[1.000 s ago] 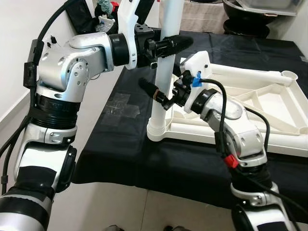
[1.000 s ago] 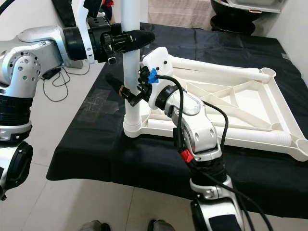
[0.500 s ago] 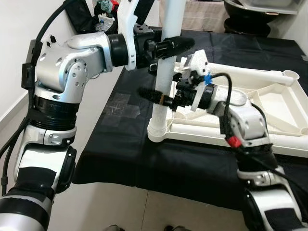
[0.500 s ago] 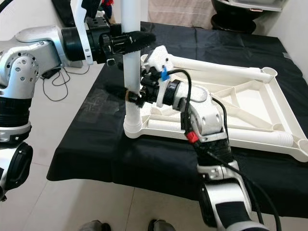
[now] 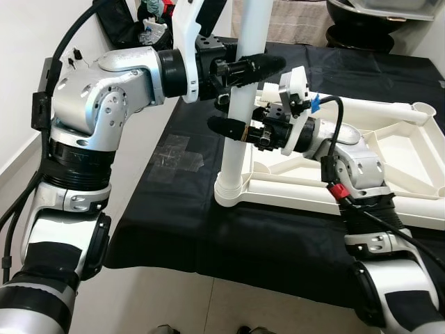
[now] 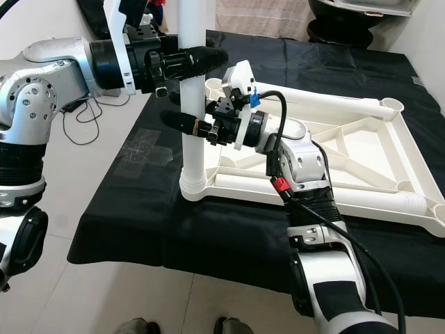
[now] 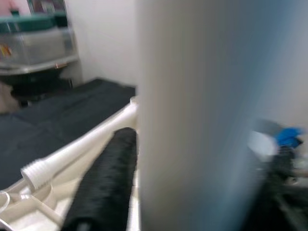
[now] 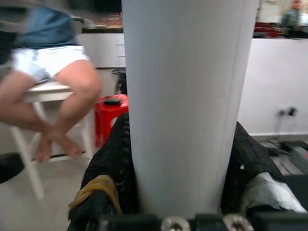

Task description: Building children table

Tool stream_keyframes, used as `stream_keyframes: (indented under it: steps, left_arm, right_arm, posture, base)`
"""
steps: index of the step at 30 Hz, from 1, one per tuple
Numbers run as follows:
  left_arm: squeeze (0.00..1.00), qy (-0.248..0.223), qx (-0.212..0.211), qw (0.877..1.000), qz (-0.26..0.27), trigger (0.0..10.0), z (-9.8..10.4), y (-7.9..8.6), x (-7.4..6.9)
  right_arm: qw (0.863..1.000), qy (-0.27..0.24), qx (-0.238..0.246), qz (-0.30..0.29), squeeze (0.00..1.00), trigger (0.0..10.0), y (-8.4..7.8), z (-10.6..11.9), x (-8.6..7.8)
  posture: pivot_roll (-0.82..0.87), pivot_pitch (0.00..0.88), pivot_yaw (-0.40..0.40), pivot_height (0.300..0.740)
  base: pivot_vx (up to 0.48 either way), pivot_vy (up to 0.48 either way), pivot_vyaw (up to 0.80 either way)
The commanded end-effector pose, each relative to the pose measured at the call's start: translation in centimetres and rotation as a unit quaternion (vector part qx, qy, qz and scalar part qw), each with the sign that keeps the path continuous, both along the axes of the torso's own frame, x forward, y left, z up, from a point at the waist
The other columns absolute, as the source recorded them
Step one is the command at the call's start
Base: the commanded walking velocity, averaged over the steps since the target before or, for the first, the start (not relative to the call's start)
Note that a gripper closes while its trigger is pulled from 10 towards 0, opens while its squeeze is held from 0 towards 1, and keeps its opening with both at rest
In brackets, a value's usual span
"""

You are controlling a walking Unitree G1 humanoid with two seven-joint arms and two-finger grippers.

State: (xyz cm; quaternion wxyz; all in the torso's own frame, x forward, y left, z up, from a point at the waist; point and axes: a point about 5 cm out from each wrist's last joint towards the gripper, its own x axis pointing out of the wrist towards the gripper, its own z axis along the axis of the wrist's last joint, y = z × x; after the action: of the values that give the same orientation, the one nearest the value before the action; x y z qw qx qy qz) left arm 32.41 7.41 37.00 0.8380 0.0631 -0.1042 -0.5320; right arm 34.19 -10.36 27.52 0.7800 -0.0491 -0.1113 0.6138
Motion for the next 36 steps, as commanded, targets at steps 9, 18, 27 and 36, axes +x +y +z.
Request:
stream_keyframes:
  steps: [9,18,27,36]
  left_arm:
    - [1.00,-0.003,-0.076,0.992,0.104,10.0,0.1,5.6,-1.1]
    - [1.00,0.045,-0.114,0.977,0.175,10.0,-4.5,8.9,-3.3]
    - [1.00,0.087,-0.150,0.962,0.212,10.0,-8.1,8.7,-3.8]
    - [1.00,0.176,-0.119,0.931,0.298,10.0,-15.7,9.2,-6.0]
  right_arm:
    - [0.989,-0.009,-0.040,-0.141,0.00,0.0,0.5,-2.5,-1.3]
    - [0.876,0.085,-0.106,-0.463,0.00,0.0,0.7,-10.1,-5.4]
    - [0.869,0.053,-0.096,-0.482,0.00,0.0,0.0,-8.3,-2.3]
    - [0.889,0.050,-0.054,-0.452,1.00,10.0,0.6,-7.1,-2.1]
  posture:
    - [-0.02,0.151,-0.057,0.740]
    - [-0.02,0.112,-0.074,0.740]
    - [-0.03,0.052,-0.094,0.740]
    - [-0.04,0.083,-0.070,0.740]
  base:
    - [0.000,0.000,0.00]
    - [0.000,0.000,0.00]
    - [0.000,0.000,0.00]
    - [0.000,0.000,0.00]
